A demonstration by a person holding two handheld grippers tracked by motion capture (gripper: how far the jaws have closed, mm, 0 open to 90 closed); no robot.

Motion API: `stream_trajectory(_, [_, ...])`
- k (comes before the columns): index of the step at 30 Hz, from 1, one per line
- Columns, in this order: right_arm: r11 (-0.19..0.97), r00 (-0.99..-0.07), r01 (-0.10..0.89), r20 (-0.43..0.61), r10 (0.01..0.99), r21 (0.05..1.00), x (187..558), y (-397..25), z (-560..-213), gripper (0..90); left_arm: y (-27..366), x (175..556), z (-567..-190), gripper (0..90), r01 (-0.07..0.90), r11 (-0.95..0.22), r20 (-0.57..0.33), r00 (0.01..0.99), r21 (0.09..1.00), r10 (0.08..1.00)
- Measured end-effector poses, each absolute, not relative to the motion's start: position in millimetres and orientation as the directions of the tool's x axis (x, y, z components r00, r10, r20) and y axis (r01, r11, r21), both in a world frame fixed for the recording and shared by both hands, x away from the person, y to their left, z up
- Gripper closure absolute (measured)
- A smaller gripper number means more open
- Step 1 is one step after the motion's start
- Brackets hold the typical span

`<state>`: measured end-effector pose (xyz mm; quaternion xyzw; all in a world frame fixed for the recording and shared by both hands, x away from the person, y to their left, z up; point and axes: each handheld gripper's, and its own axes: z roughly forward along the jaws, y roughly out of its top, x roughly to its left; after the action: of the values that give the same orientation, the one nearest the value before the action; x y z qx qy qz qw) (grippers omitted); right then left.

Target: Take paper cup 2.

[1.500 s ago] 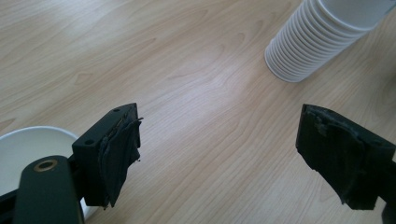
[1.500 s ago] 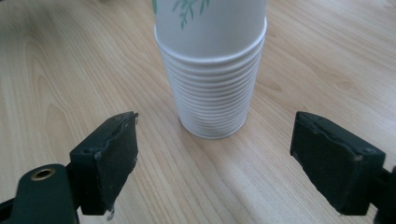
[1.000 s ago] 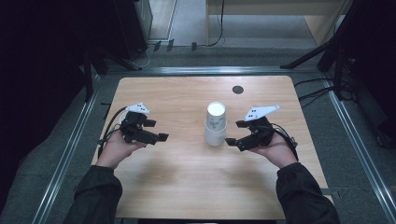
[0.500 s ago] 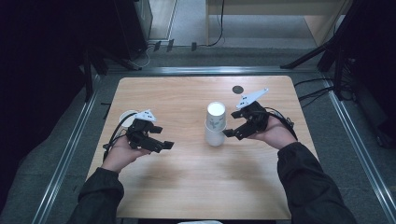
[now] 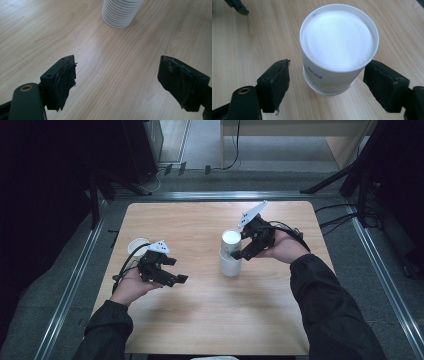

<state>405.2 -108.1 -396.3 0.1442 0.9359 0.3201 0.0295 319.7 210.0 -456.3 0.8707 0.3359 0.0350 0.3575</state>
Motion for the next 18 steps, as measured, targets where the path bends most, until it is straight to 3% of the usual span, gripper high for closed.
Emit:
stream_trajectory(9, [0.807, -0.967, 0.222, 0.016, 0.255, 0.547, 414.2, -85.2, -389.3, 22.0, 207.4, 318.1, -456.1, 15.3, 0.548, -0.527, -0.181, 0.785, 0.649, 0.593])
stream_trajectory(18, [0.817, -0.964, 0.245, 0.037, 0.265, 0.521, 422.5, -80.2, -383.5, 31.8, 206.7, 317.5, -457.0, 15.3, 0.547, -0.530, -0.179, 0.786, 0.648, 0.592])
